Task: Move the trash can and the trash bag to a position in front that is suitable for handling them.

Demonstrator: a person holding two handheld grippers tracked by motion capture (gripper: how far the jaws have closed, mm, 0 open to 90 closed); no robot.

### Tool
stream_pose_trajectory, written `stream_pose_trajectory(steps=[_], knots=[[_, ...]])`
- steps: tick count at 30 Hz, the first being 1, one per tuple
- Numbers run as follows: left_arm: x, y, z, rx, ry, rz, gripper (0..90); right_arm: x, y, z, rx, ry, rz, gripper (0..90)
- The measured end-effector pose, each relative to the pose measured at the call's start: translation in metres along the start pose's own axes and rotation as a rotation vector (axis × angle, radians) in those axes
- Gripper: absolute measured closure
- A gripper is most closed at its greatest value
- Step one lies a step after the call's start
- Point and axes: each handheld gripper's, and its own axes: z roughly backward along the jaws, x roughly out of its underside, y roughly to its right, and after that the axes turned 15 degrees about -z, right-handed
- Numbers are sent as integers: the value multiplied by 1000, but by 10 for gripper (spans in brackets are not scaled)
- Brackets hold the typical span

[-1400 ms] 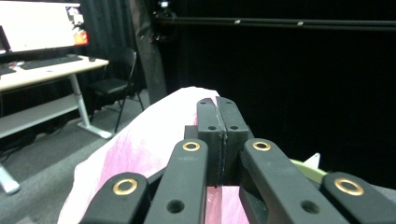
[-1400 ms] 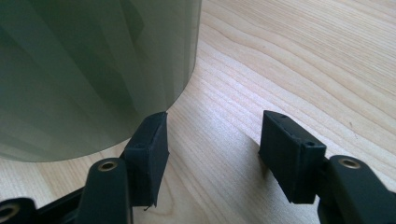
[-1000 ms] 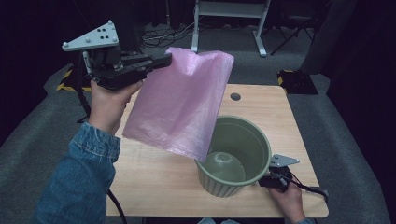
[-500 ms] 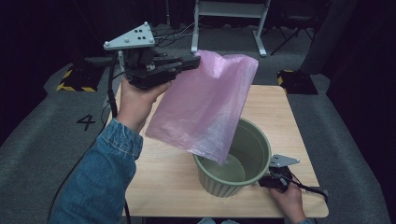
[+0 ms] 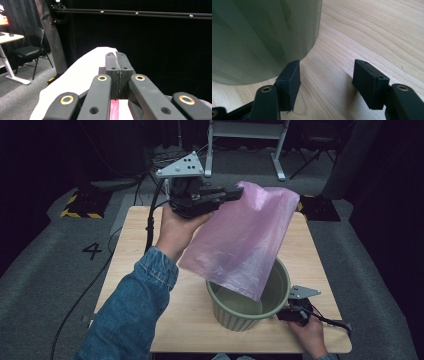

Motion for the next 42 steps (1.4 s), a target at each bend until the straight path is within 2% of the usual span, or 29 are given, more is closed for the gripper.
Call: stream_pose_trajectory(steps=[3,10,14,19,26,35,42], knots=[[1,3,-13,17,-1,2,895,0,0,0,-2,0,3,389],[4,11,-29,30,8,-7,895,0,1,0,-4,0,4,386],[14,19,-37,13,16,-29,895,0,1,0,-5,0,4,385],[29,24,-45,22,2,-21,895,0,1,0,-4,2,6,385],[47,26,-45,29,-29,0,895,0,1,0,-4,3,3,386],[76,36,-32,41,-80,20,895,-1,1,0,-6,3,3,386],[92,44,-25,47,-99,32,895,-1,1,0,-6,4,1,386]])
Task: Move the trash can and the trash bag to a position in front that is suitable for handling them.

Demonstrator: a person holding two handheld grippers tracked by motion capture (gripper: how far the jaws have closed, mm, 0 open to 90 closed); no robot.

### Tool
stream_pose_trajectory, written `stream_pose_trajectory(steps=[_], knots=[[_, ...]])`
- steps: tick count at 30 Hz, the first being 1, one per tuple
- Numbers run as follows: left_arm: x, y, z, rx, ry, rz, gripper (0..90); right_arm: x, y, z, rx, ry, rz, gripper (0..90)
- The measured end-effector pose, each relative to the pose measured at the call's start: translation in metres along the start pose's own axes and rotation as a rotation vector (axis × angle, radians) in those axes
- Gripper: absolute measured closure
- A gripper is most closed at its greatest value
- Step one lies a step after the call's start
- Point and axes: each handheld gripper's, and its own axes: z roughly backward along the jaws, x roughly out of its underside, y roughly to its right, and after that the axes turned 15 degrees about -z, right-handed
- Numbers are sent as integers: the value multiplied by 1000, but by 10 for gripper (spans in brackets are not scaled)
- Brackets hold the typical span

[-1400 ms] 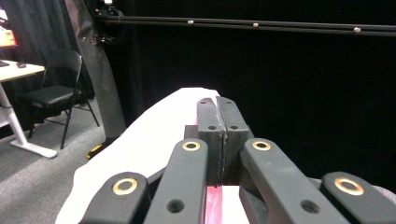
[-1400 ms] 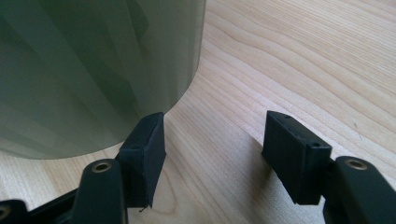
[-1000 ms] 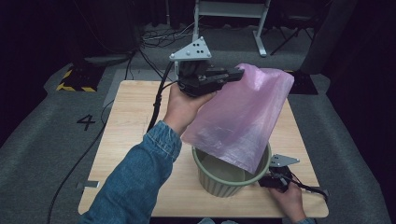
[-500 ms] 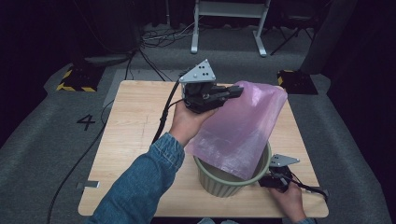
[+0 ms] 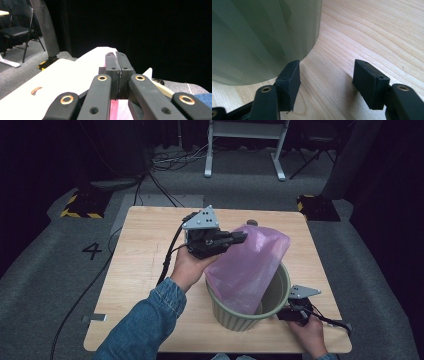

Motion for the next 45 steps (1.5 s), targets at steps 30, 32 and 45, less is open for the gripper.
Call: stream_pose_trajectory(steps=[30,32,45], knots=[[50,51,14,81,-235,-13,893,0,0,0,-3,-1,-5,386],[51,53,12,100,-273,-13,893,0,1,0,-2,-1,-10,387],[65,53,-1,111,-389,11,891,-12,9,29,-57,71,-70,515]])
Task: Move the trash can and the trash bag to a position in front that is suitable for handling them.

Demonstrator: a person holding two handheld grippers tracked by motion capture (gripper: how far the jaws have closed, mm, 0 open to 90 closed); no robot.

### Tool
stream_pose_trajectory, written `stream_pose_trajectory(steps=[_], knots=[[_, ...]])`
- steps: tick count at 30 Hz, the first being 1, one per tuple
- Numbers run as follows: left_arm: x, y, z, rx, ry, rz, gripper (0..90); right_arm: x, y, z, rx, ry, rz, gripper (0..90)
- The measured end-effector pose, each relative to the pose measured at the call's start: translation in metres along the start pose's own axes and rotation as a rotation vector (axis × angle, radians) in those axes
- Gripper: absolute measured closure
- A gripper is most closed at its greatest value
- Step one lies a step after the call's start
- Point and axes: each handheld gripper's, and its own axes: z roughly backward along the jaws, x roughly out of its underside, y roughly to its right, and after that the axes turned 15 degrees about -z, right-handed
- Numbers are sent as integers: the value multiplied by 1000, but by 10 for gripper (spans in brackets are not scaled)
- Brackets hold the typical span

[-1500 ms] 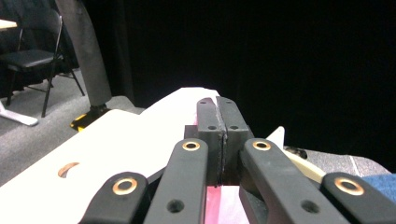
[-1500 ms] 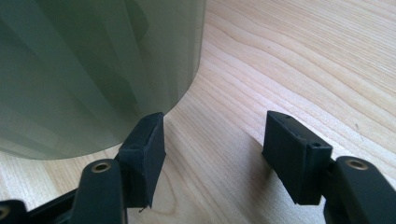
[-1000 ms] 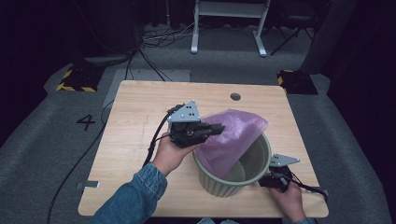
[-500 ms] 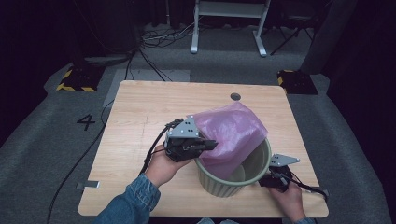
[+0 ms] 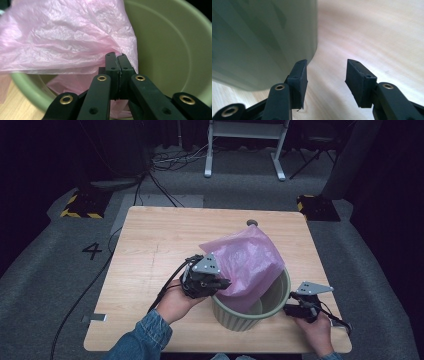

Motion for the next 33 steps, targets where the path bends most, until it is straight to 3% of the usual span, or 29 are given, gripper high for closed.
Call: stream_pose_trajectory(steps=[4,8,9,11,12,14,19,27,33], knots=[[1,0,-1,4,9,-5,891,-8,4,16,7,40,-27,514],[2,0,0,8,29,0,890,-24,3,36,34,71,-7,510],[3,0,-1,6,32,2,889,-35,1,47,33,92,1,505],[3,0,-1,1,34,-1,889,-40,0,51,33,97,4,503],[2,0,-1,1,33,-2,889,-53,-2,61,28,115,6,496],[2,-1,-1,2,35,1,890,-57,-3,64,23,122,7,491],[2,-1,-1,-1,31,-3,889,-88,-14,81,-16,144,20,460],[2,-1,-2,-6,30,2,887,-115,-34,84,-81,152,45,397],[1,-1,-2,-11,26,-3,886,-124,-41,79,-107,140,49,369]])
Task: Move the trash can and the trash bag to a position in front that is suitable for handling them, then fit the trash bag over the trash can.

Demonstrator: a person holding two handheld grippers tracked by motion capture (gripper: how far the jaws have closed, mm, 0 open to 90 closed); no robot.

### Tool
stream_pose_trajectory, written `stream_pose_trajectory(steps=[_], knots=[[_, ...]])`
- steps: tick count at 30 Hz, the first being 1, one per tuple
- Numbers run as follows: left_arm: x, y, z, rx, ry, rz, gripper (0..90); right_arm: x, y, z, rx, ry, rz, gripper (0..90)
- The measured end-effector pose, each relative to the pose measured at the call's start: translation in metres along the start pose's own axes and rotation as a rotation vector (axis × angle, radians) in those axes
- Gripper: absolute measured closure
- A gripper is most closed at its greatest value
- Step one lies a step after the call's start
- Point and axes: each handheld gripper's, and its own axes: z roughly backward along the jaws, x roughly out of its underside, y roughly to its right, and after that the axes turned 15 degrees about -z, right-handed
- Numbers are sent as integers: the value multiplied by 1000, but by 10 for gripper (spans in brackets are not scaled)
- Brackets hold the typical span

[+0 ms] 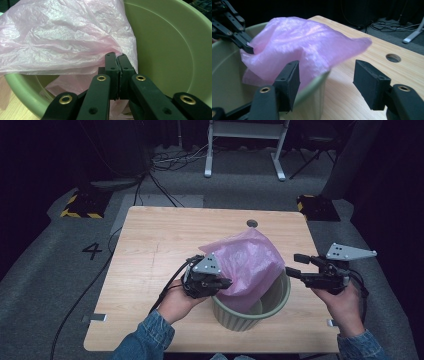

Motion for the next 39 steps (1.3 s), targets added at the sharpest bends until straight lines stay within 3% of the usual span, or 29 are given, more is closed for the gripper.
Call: stream_pose_trajectory(steps=[4,7,8,10,11,12,14,16,18,22,24,30,33,37,39], knots=[[-1,-1,-1,-5,-4,-1,867,-9,-9,-12,-30,-19,21,369],[-2,1,-1,-13,-17,-6,848,-16,-13,-23,-94,-33,-2,371],[-2,1,-1,-13,-18,-9,839,-21,-16,-32,-67,-46,31,385],[-2,1,0,-6,-17,-8,837,-22,-17,-36,-55,-57,43,407],[-1,1,0,-4,-15,-7,820,-25,-18,-42,-35,-91,51,525],[-1,1,0,-2,-17,-5,820,-25,-18,-42,-35,-91,51,525],[0,0,2,14,0,-2,780,-25,-20,-46,8,-112,75,668],[0,-1,5,-7,24,2,626,-25,-22,-46,25,-122,104,801],[2,-5,10,-35,55,30,491,-24,-24,-44,19,-122,125,858],[4,-16,20,-71,115,89,396,-19,-32,-39,-26,-148,158,872],[3,-19,23,-84,122,94,395,-18,-34,-38,-33,-155,161,873],[3,-28,35,-124,147,113,390,-7,-47,-32,-118,-216,178,873],[7,-38,38,-138,164,150,383,0,-54,-30,-131,-242,188,871],[7,-49,34,-181,131,168,380,6,-62,-29,-143,-269,191,868],[5,-55,27,-169,105,173,376,9,-65,-28,-149,-279,188,867]])
